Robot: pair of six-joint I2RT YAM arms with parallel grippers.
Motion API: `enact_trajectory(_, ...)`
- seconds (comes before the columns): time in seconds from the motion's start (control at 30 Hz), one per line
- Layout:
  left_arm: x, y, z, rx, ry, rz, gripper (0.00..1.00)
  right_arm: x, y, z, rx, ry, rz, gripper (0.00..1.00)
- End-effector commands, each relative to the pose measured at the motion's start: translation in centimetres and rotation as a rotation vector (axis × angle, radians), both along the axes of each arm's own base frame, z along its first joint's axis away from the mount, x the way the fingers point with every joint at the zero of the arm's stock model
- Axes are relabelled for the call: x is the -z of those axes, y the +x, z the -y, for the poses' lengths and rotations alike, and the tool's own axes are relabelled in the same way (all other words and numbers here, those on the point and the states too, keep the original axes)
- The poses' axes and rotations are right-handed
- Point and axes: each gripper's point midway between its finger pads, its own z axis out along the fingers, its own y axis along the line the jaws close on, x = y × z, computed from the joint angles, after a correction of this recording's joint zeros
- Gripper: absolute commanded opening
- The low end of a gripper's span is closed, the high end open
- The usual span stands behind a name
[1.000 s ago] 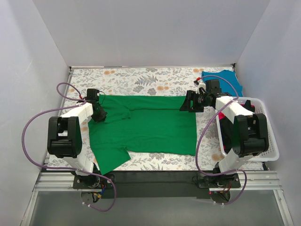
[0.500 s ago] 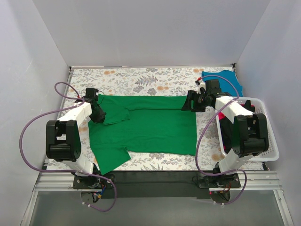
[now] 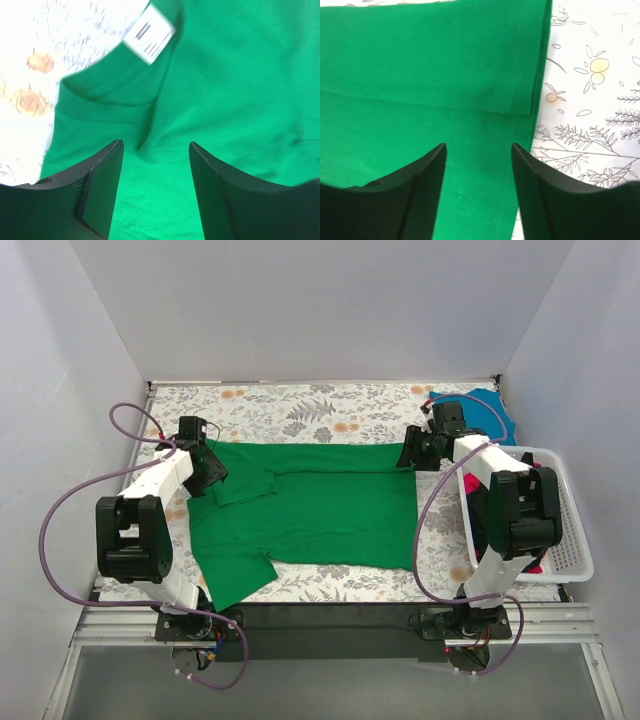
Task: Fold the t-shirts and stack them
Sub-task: Fold the tshirt
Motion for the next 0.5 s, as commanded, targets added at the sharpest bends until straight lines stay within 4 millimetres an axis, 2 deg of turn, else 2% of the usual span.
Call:
enact_trajectory(0.0,-4.1,2.7,-0.6,-0.015,0.020,0.129,0.54,-0.6,2.0,0.4,0.045,-0.022,0.032,0.59)
enact_trajectory(0.2,-4.6,3.2,-0.2,0.034,0.013,0.147,0.54,0.7,2.8,0.9,0.089,-0.030,0.003,0.56)
enact_trajectory(0.47,-3.4,1.8,0.1,0.053,-0.001,0.119,0.54,2.3,3.4,1.3,0.120,-0.020,-0.026,0.52)
